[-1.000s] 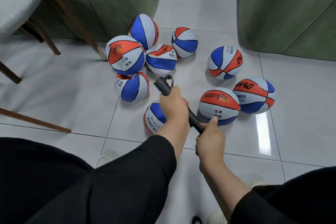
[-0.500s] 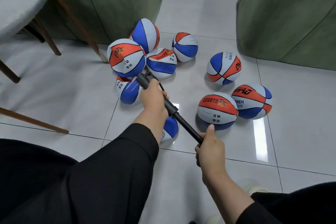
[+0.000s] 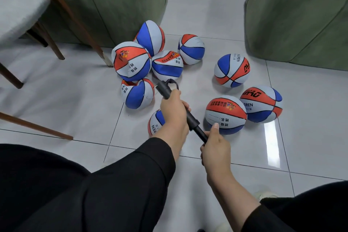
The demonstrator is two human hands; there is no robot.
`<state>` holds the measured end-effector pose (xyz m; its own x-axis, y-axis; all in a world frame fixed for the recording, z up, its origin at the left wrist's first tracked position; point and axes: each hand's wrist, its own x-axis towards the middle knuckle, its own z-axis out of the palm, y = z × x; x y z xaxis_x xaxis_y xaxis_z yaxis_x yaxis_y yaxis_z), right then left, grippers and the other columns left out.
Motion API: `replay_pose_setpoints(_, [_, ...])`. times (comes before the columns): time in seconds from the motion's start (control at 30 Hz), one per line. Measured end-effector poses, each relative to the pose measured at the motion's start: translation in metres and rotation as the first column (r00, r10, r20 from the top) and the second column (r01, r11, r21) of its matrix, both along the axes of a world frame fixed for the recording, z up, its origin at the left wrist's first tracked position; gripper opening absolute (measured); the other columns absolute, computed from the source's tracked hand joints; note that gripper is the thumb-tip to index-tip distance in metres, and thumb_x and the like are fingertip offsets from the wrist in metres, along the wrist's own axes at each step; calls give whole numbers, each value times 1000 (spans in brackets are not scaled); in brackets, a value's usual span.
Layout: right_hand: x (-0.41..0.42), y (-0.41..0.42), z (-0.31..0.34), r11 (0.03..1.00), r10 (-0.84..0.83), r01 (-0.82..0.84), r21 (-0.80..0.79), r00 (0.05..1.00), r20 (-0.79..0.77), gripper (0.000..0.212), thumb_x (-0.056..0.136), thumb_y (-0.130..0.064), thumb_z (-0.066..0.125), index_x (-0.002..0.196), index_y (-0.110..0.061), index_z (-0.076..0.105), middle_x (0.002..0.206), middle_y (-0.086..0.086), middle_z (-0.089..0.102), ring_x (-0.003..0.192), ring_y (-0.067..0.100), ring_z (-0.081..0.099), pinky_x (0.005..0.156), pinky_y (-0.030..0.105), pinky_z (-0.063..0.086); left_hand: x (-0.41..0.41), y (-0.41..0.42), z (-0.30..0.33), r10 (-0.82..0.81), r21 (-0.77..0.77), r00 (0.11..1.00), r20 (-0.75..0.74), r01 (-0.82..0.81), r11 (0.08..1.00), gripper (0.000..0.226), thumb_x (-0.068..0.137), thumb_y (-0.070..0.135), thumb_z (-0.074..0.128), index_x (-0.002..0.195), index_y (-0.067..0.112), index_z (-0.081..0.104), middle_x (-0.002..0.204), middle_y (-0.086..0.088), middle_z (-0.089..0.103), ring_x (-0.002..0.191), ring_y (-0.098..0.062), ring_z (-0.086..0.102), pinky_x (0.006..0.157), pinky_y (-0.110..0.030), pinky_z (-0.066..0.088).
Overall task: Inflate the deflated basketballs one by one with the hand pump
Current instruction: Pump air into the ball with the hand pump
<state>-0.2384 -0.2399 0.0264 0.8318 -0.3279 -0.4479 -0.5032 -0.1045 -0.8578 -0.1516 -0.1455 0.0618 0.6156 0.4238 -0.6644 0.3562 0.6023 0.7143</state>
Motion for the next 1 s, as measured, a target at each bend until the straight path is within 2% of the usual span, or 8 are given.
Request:
replay_pose_setpoints(0.1, [8, 3, 2, 1000, -5, 5, 1, 1000, 1, 62, 94, -67, 30, 77, -20, 66, 65, 7, 61, 64, 27, 54, 65, 40, 46, -8, -11, -2, 10, -24, 1000, 0, -10, 1000, 13, 94, 24, 57, 105, 16, 56, 49, 3, 50, 43, -14, 46, 61, -29, 45])
replay_pose_setpoints(0.23, [11, 7, 5, 1000, -9, 9, 19, 1000, -12, 67, 87, -70, 29, 73, -13, 61, 61, 7, 55, 63, 27, 50, 63, 40, 42, -13, -16, -4, 13, -11, 1000, -6, -13, 1000, 14, 94, 23, 56, 106, 15, 55, 50, 1, 52, 42, -14, 47, 58, -27, 45])
replay_pose_setpoints(0.37, [15, 11, 15, 996, 84, -83, -28, 996, 33, 63, 89, -71, 29, 63, -17, 47, 55, -1, 46, 59, 24, 43, 61, 38, 38, -7, -4, -1, 23, -49, 1000, -7, -23, 999, 11, 94, 25, 58, 103, 17, 57, 52, 1, 52, 44, -14, 48, 60, -29, 47])
replay_pose_setpoints(0.5, [12, 4, 16, 999, 53, -53, -7, 998, 25, 79, 83, -77, 29, 78, -5, 61, 58, 4, 49, 61, 24, 45, 62, 38, 39, 7, 11, 6, 1, -49, 1000, 8, -1, 999, 12, 93, 26, 62, 99, 18, 58, 52, 2, 52, 47, -13, 50, 62, -30, 49])
replay_pose_setpoints(0.67, [-7, -11, 17, 998, 55, -55, 14, 998, -5, 57, 105, -56, 34, 76, -19, 67, 59, 3, 52, 61, 24, 46, 62, 35, 39, 24, 48, 2, 66, -14, 997, -33, -66, 998, 15, 90, 25, 67, 97, 15, 58, 53, 2, 53, 45, -13, 50, 53, -24, 50])
replay_pose_setpoints(0.77, [-11, -13, 16, 999, 49, -49, 1, 999, -14, 58, 104, -58, 35, 75, -19, 66, 62, 7, 52, 62, 25, 47, 62, 38, 40, 26, 54, -3, 70, 1, 996, -47, -70, 998, 16, 89, 28, 67, 98, 17, 60, 56, 2, 56, 47, -14, 52, 51, -23, 50])
replay_pose_setpoints(0.9, [-8, -13, 12, 1000, -3, 3, -22, 1000, -8, 64, 89, -71, 30, 79, -22, 70, 62, 0, 59, 67, 26, 54, 68, 39, 46, 19, 35, -2, 53, -22, 998, -19, -54, 998, 13, 93, 28, 62, 95, 17, 56, 55, 2, 52, 48, -15, 49, 59, -28, 49])
replay_pose_setpoints(1.0, [-5, -11, 10, 1000, -7, 7, -29, 1000, 0, 62, 94, -68, 30, 78, -23, 69, 60, -1, 58, 65, 26, 54, 67, 38, 46, 10, 19, -2, 31, -42, 1000, -2, -31, 999, 14, 93, 31, 62, 98, 20, 56, 54, 3, 52, 50, -15, 49, 63, -31, 49])
